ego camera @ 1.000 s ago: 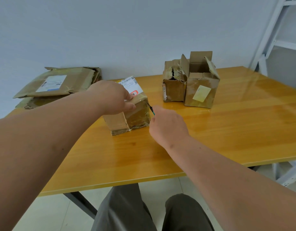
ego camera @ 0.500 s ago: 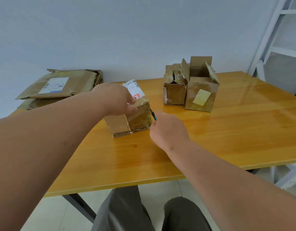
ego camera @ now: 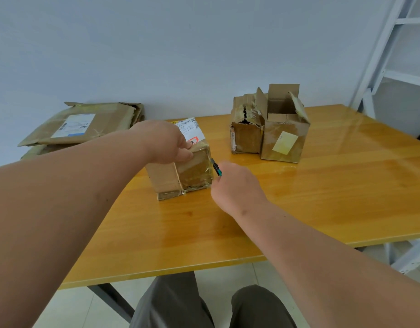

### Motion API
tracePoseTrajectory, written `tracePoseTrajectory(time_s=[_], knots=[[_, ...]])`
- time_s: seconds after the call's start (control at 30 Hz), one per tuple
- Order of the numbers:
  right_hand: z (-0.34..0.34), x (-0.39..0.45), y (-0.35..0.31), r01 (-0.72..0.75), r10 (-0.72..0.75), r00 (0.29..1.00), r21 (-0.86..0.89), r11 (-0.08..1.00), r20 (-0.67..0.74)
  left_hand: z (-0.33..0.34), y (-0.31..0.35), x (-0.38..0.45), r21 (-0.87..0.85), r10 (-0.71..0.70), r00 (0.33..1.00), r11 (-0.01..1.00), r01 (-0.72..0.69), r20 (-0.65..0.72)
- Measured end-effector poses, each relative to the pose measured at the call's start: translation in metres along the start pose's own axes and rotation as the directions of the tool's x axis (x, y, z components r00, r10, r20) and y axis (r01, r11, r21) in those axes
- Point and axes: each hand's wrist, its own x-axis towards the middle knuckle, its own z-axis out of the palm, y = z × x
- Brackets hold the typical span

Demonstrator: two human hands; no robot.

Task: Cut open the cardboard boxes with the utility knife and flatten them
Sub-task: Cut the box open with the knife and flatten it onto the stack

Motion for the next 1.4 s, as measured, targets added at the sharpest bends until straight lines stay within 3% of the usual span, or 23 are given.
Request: tracePoseTrajectory(time_s=[0.1,0.23,0.47,0.73,1.4], knots=[[-0.001,-0.003,0.002,0.009,-0.007,1.0,-0.055,0.998,0.03,0.003,-0.001,0.001,-0.033,-0.014,1.0,0.999,0.013,-0.014],[0.002,-0.011,0.009,-0.091,0.106,0.979,-0.095,0.991,0.174,0.007,-0.003,0.001,-0.049,-0.022,0.999,0.999,0.021,-0.025],[-0.001,-0.012,-0.001,0.02,-0.02,1.0,-0.017,1.0,-0.005,0.008,-0.004,0.003,-0.056,-0.029,0.998,0.998,0.026,-0.047],[-0.002,-0.005,-0.008,0.034,-0.032,0.995,0.027,0.999,-0.09,0.013,-0.003,0.001,-0.066,-0.023,0.998,0.998,0.019,-0.056],[0.005,0.0,-0.003,-0.045,0.043,0.997,-0.038,0.998,-0.066,0.009,0.001,-0.002,-0.093,-0.049,0.997,0.995,0.044,-0.057]])
